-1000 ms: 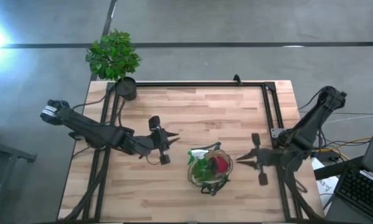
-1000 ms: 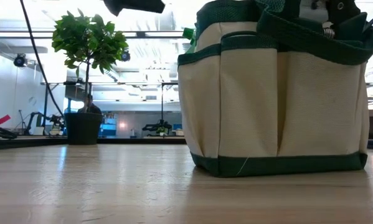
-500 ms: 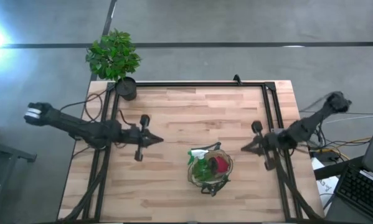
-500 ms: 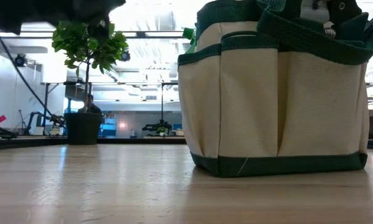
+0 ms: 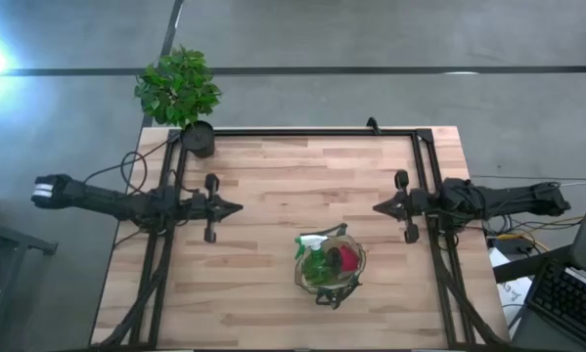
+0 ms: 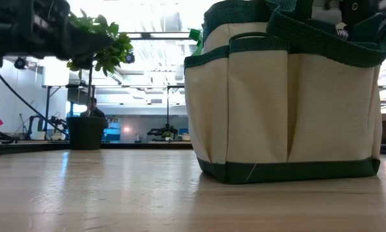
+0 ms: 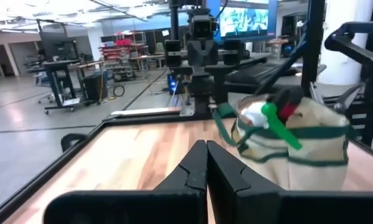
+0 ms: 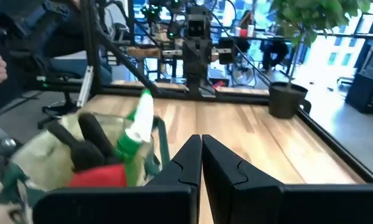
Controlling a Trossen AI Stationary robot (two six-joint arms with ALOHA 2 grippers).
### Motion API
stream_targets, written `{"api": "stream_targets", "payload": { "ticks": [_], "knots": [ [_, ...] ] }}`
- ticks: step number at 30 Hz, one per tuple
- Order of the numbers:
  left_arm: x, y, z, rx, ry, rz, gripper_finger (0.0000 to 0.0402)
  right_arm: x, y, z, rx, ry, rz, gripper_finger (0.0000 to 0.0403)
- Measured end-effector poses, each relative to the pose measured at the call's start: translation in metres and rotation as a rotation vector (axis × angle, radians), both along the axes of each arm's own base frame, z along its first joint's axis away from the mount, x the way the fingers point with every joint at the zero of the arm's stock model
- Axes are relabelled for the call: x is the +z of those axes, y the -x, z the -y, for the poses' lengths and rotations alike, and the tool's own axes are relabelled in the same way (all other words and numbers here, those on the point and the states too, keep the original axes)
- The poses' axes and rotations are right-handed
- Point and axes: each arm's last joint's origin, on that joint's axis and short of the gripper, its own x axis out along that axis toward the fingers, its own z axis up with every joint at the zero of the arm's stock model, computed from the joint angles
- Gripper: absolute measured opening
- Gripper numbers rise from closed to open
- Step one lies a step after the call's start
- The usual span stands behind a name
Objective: Pick & Place Garden tools in Gardening bag
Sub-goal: Return to Home Position
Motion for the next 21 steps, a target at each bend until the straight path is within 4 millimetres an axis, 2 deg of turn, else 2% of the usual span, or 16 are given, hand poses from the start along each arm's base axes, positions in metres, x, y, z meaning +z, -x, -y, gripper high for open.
{"api": "stream_targets", "payload": {
  "ticks": [6,13,21],
  "knots": [
    [-0.023,0.011,-0.001,0.013,-0.016,-0.022,0.0004,-0.028,0.013,0.003,-0.039,-0.006,0.070,0.0008],
    [-0.034,0.013,-0.002,0.030,-0.013,-0.086,0.0004,-0.057,0.021,0.004,-0.073,-0.026,0.131,0.0008],
    [-0.052,0.015,-0.008,0.170,0.028,-0.259,0.0004,-0.063,0.019,0.006,-0.131,0.009,0.082,0.0008]
  ]
}}
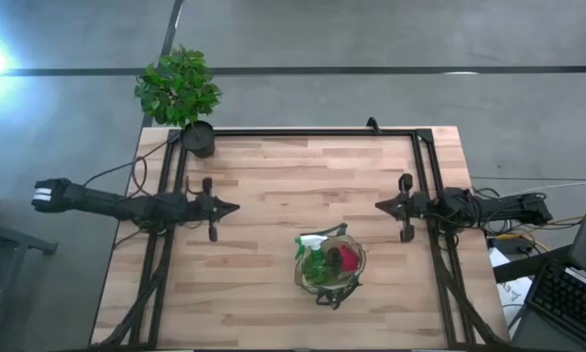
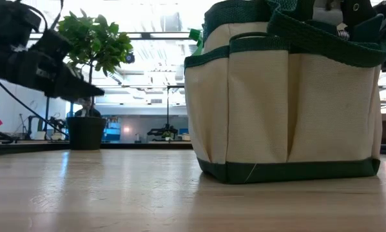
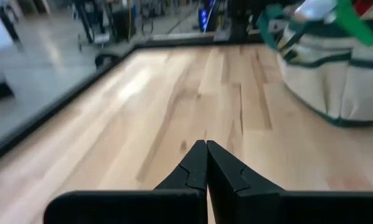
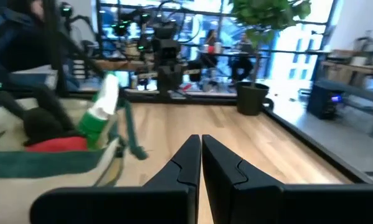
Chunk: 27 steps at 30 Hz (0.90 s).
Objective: Pick & Place Garden tools in Gardening bag
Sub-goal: Return to Home Position
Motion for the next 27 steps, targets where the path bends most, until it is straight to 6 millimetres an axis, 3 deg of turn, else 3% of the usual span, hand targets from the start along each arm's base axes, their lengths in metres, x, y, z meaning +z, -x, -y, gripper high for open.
{"api": "stream_targets", "payload": {
  "ticks": [9,18,27],
  "knots": [
    [-0.013,0.003,-0.001,0.032,0.039,-0.130,0.0009,0.001,0.000,0.002,-0.066,0.026,0.003,0.0008],
    [-0.013,0.003,-0.001,0.034,0.037,-0.129,0.0015,0.001,0.000,0.002,-0.064,-0.153,0.022,0.0008],
    [-0.013,0.003,-0.001,0.033,0.036,-0.129,0.0016,0.001,0.000,0.002,-0.064,-0.161,0.023,0.0008]
  ]
}}
